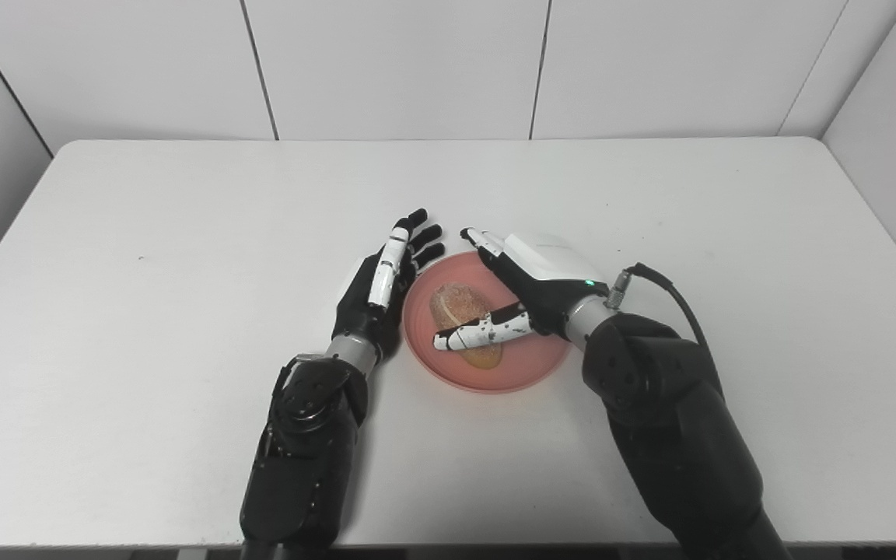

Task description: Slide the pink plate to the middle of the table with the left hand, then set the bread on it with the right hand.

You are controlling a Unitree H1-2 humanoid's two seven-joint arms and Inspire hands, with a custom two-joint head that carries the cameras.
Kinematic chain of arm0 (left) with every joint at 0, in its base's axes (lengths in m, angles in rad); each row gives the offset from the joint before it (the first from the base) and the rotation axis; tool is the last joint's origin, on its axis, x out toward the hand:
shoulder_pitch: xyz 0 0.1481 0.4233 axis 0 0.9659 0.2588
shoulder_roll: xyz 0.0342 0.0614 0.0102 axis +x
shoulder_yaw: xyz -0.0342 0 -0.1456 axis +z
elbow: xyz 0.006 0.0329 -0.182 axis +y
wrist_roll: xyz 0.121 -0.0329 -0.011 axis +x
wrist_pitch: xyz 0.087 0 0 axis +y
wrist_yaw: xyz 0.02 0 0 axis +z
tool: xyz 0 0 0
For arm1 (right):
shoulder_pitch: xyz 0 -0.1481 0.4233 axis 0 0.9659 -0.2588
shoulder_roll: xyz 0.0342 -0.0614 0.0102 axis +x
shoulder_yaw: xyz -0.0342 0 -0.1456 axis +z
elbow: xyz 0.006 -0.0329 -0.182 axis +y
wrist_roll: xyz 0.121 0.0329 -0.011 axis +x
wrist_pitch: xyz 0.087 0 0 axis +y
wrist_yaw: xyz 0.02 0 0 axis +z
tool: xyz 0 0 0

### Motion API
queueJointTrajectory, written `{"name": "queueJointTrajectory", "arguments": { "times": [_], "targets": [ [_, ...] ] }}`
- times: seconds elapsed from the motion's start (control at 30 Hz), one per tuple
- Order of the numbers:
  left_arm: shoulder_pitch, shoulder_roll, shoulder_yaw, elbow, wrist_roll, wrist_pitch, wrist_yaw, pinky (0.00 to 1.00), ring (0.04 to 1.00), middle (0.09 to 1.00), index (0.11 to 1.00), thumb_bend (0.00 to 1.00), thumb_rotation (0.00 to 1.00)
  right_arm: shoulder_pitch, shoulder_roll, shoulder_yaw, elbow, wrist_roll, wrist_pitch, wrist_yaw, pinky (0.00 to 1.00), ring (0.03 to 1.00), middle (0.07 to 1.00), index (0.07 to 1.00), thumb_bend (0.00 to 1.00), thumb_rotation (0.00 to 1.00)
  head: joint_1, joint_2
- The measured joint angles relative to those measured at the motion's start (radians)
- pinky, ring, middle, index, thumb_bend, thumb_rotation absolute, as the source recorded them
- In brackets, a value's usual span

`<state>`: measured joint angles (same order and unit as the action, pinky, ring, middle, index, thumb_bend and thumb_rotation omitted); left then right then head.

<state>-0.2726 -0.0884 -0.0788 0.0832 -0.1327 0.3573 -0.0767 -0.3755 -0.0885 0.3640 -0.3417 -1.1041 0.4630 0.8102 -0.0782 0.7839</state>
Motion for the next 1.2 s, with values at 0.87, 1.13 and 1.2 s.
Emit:
{"name": "queueJointTrajectory", "arguments": {
  "times": [0.87,1.13,1.2],
  "targets": [
    [0.103,0.016,-0.003,-0.063,0.093,-0.148,0.036,0.94,0.949,0.958,0.957,0.36,1.0,0.357,0.106,-0.288,0.131,0.628,-0.321,-0.816,0.88,0.928,0.934,0.926,0.49,1.0,-0.018,-0.012],
    [0.163,0.022,0.0,-0.11,0.115,-0.177,0.039,0.95,0.954,0.967,0.969,0.35,1.0,0.379,0.161,-0.291,0.206,0.771,-0.406,-0.876,0.9,0.94,0.939,0.929,0.26,1.0,-0.023,-0.023],
    [0.163,0.03,-0.002,-0.11,0.119,-0.181,0.039,0.94,0.948,0.962,0.962,0.34,1.0,0.38,0.167,-0.293,0.212,0.792,-0.41,-0.888,0.89,0.938,0.939,0.925,0.24,1.0,-0.025,-0.025]
  ]
}}
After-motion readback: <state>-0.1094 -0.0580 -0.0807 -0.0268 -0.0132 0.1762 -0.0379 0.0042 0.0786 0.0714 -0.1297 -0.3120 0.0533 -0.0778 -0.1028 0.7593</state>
